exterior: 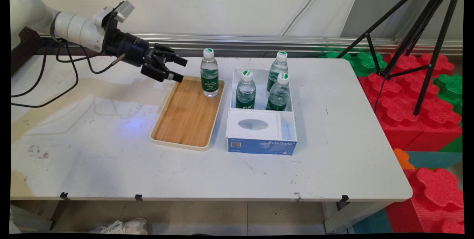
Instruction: Pick up the green bottle from the white box
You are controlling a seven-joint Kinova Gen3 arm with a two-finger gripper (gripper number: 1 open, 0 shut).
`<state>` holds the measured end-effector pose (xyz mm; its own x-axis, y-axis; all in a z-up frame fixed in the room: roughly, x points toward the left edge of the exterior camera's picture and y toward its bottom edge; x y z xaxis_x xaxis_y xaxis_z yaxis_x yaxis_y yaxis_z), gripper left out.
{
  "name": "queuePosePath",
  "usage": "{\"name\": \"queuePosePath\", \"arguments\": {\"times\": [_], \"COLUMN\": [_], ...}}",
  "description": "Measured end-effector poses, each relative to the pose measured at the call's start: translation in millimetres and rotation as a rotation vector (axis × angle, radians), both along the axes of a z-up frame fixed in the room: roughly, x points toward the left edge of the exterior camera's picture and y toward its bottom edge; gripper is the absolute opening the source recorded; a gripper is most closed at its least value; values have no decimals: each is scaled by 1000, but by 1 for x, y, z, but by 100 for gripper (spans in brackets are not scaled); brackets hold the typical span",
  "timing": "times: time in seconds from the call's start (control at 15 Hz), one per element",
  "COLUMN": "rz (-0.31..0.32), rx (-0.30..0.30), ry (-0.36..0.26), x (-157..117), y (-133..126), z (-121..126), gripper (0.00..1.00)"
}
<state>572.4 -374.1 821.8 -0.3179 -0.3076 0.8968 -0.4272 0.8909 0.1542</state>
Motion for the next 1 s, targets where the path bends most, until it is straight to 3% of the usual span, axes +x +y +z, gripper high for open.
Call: {"name": "queuePosePath", "arguments": {"times": [0.6,1.0], "rz": [21,143], "rx": [21,36], "ry": [34,34], "x": [-38,-70], "y": [18,25], "z": [-6,-16], "gripper": [100,100]}}
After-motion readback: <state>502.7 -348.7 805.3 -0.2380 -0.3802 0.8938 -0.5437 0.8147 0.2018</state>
